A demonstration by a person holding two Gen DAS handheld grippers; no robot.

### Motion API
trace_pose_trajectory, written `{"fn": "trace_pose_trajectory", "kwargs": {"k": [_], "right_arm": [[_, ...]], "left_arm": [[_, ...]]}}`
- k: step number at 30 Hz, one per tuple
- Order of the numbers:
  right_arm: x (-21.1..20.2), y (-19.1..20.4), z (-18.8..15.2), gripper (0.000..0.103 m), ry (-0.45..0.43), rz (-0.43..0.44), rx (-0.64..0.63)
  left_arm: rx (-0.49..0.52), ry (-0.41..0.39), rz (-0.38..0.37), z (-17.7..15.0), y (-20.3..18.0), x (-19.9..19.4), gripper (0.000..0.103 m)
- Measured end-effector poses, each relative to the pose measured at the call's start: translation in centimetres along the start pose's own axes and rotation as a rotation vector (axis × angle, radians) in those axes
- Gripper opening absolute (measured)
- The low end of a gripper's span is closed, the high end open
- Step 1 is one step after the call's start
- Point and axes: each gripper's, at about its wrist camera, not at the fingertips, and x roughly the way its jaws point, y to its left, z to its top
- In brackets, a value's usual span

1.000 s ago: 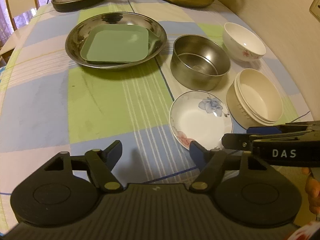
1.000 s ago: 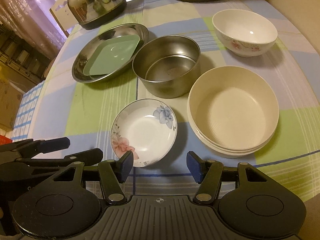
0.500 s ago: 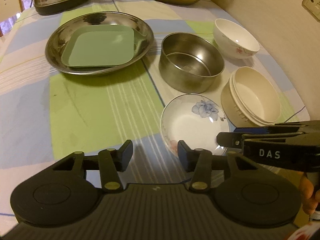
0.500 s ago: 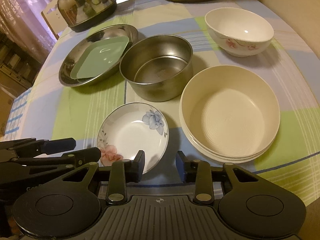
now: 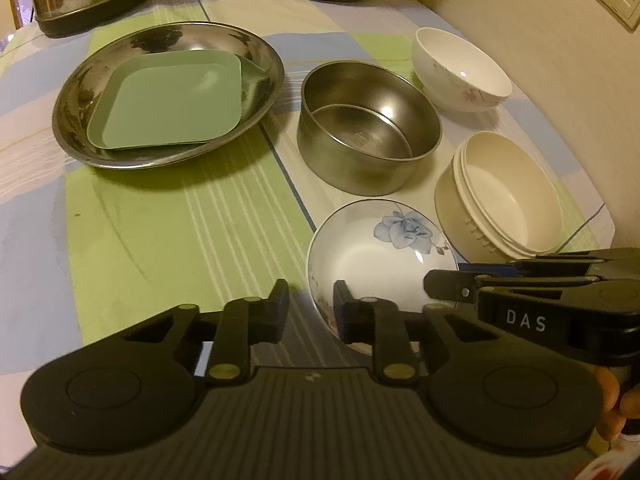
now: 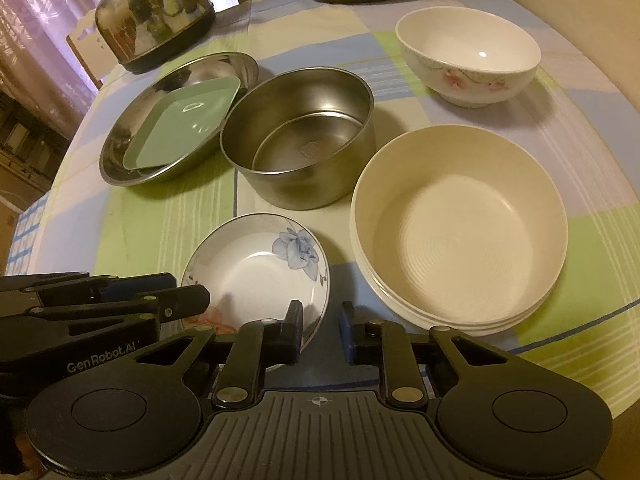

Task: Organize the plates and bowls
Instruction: 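Close the left gripper on the saucer rim, then carry the saucer with the left gripper and lower it onto the green tray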

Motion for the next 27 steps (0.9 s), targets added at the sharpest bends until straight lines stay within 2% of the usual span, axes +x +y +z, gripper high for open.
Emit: {"fn": "trace_pose_trajectory", "kwargs": {"k": [7, 17, 27], "right_arm": [[0.1, 0.2, 0.2, 0.011, 0.000, 0.000, -0.003], [0.2, 0.2, 0.5, 0.010, 0.005, -0.003, -0.009], [0.0, 0.9, 0.6, 0.009, 0.011, 0.027, -0.036]], "left_arm": [[0.006, 0.010, -0.024, 0.1, -0.1, 0.4, 0.011], [0.016, 0.009, -0.019, 0.2, -0.2, 0.5, 0.011], [-0.016, -0.001, -0.005, -0.4, 0.6, -0.6, 0.011]]}}
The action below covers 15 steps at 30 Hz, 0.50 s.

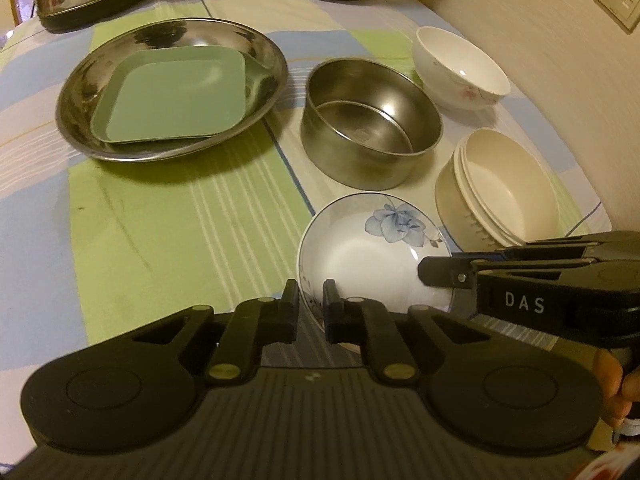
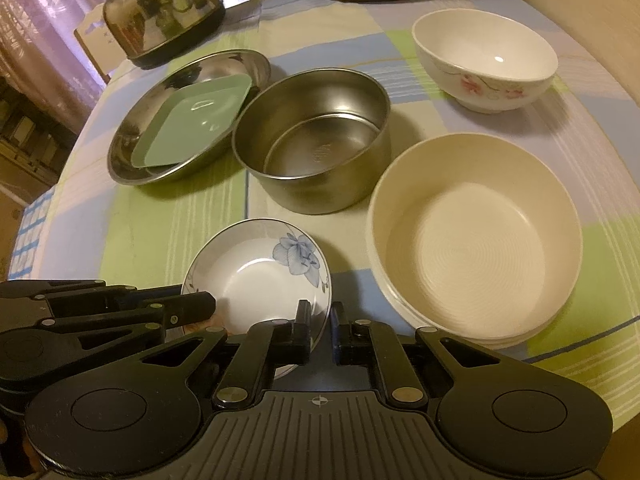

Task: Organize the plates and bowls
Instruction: 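Carry the saucer with the left gripper and lower it onto the green tray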

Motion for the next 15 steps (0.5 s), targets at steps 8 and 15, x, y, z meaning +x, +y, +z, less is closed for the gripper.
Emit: {"fn": "trace_pose_trajectory", "kwargs": {"k": [8, 15], "right_arm": [[0.2, 2.0, 0.7, 0.009, 0.001, 0.042, -0.057], [0.6, 4.3, 2.3, 0.009, -0.005, 0.086, -0.100]], "left_arm": [[-0.051, -0.026, 0.031, -0.2, 1.8, -1.8, 0.010], [-0.093, -0.069, 0.074, 0.6, 3.7, -3.5, 0.010]]}}
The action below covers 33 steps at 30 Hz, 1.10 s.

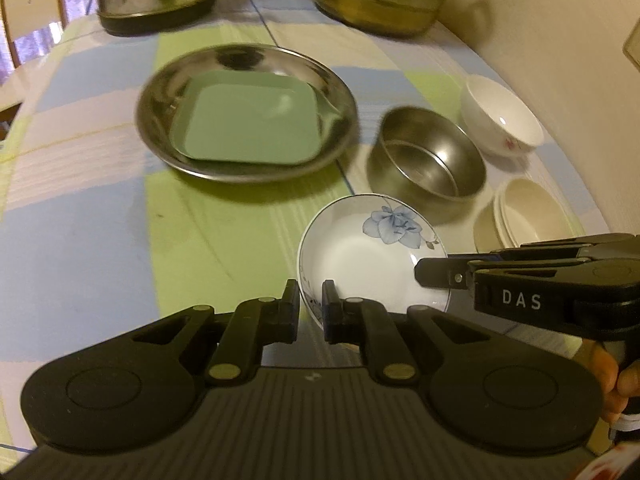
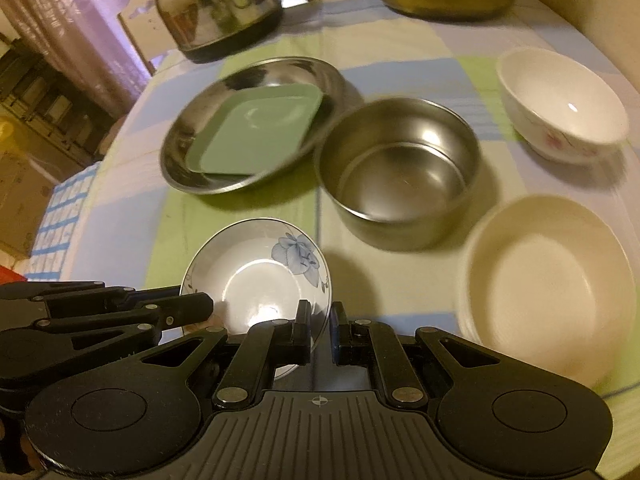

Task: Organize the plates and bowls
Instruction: 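Carry the saucer with the left gripper and lower it onto the green tray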

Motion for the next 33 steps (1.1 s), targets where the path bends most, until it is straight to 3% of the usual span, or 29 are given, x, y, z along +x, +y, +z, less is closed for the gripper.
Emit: {"fn": "trace_pose_trajectory", "kwargs": {"k": [17, 33], "right_arm": [[1.9, 2.3, 6.4, 0.009, -0.056, 0.040, -0.041], [6.6, 2.6, 12.3, 0.009, -0.051, 0.010, -0.023]], "left_arm": [[-0.012, -0.091, 0.054, 5.9, 3.4, 0.2, 0.010], [-0.016, -0.067, 0.067, 11.2, 7.0, 4.9, 0.010]]}}
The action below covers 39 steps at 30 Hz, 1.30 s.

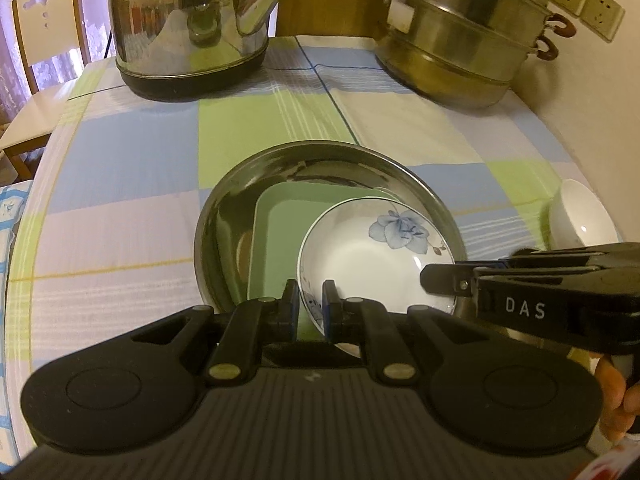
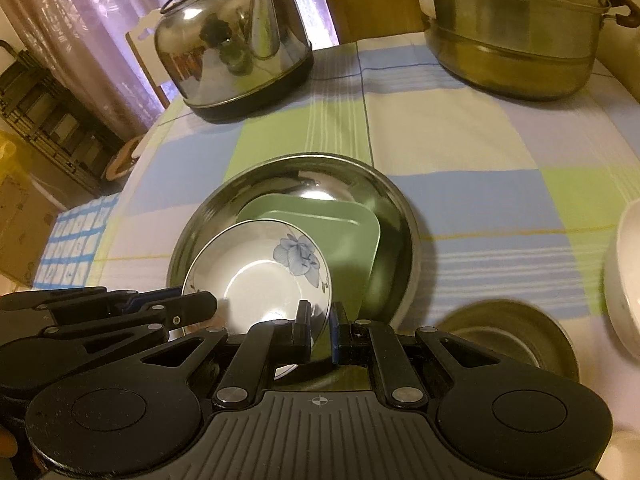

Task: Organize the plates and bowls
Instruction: 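Carry the saucer with the left gripper and lower it onto the green tray, then open the left gripper and withdraw from the saucer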

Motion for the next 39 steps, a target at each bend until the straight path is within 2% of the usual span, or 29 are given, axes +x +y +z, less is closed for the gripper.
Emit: {"fn": "trace_pose_trajectory", "kwargs": {"k": [15, 24, 27, 29, 31, 36, 39], "right_arm": [[4.6, -0.5, 1.7, 0.009, 0.056, -0.047, 0.018], [5.2, -1.2, 2.1, 0.010, 0.052, -0.038, 0.076], [4.9, -1.3, 2.1, 0.016, 0.040, -0.020, 0.080], [4.5, -1.2, 2.1, 0.030, 0.021, -0.015, 0.070], [4.0, -1.1, 2.0, 0.035, 0.005, -0.006, 0.070], [3.3, -1.1, 1.9, 0.043, -0.015, -0.001, 0.083], [2.8, -1.1, 1.9, 0.047, -0.028, 0.007, 0.091]], "left_arm": [[-0.016, 0.084, -0.007, 1.5, 1.8, 4.7, 0.010], [-0.021, 0.084, -0.009, 2.1, 2.0, 5.2, 0.011], [-0.015, 0.077, 0.001, 2.2, 1.9, 5.0, 0.011], [-0.012, 0.072, 0.005, 2.2, 1.8, 4.8, 0.017], [-0.017, 0.068, 0.005, 2.3, 1.9, 4.6, 0.020], [-0.023, 0.054, 0.004, 2.3, 2.1, 3.7, 0.024], [-0.029, 0.045, 0.005, 2.3, 2.1, 3.1, 0.029]]}}
